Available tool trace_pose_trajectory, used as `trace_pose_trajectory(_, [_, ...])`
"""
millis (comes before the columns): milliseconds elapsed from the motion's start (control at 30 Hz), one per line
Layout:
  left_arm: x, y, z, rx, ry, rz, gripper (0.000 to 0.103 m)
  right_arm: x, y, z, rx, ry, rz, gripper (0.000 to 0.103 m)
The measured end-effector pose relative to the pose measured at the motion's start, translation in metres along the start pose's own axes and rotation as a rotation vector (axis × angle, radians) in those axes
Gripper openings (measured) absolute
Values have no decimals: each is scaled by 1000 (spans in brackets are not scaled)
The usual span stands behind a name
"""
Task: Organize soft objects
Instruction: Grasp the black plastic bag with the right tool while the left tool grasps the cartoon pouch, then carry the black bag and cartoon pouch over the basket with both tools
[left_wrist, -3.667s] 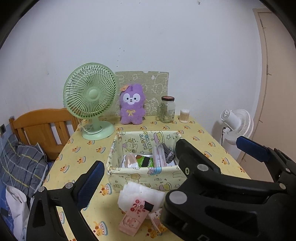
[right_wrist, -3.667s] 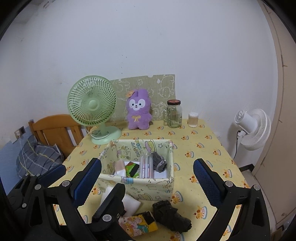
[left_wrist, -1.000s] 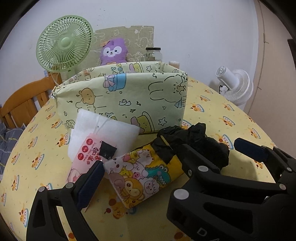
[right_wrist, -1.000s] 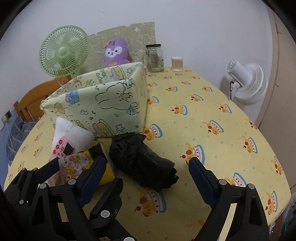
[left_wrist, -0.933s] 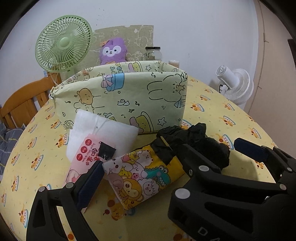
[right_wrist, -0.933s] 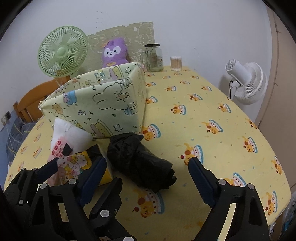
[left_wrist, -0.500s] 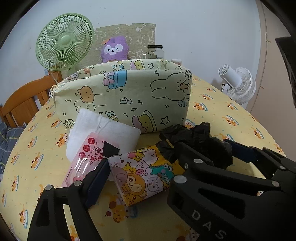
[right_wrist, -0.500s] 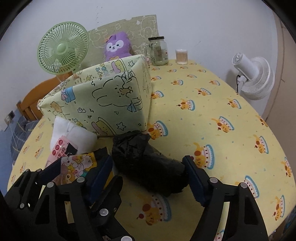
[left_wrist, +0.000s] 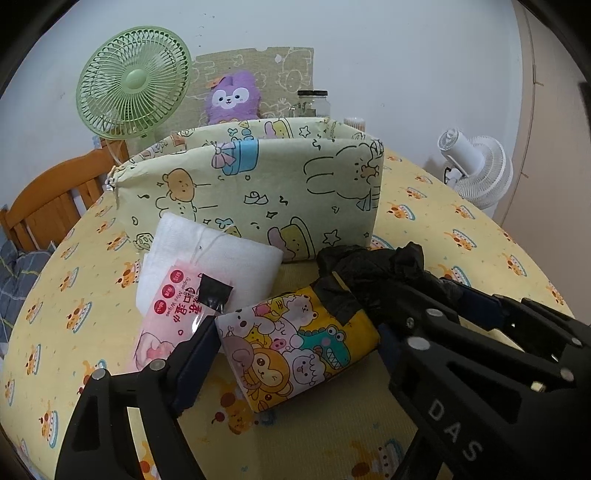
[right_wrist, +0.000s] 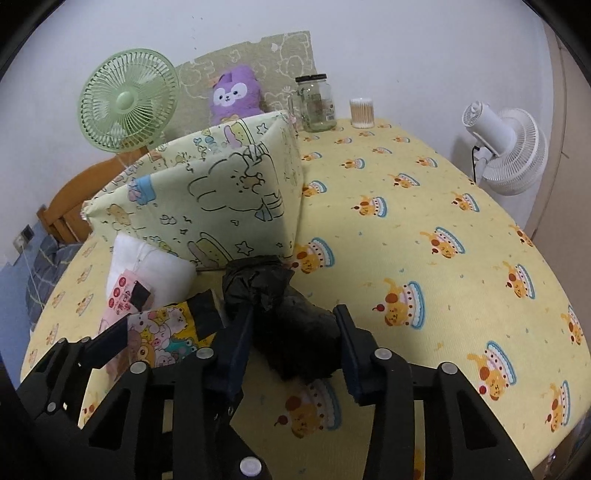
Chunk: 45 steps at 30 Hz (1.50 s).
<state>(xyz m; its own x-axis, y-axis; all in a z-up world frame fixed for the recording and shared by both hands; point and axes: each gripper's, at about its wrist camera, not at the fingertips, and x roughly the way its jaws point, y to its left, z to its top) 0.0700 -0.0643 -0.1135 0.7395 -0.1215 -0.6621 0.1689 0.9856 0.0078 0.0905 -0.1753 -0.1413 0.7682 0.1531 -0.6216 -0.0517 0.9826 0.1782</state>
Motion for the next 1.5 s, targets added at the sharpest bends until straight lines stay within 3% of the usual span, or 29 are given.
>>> trace_pose_trajectory(700, [-48,9,1,-24,-75,13,86,-52,21,0,-35,-94,-22,41])
trace_pose_trajectory(1500, [-112,28,30,-36,-184,22,86,-116,58,29,-80,-192,-13,41])
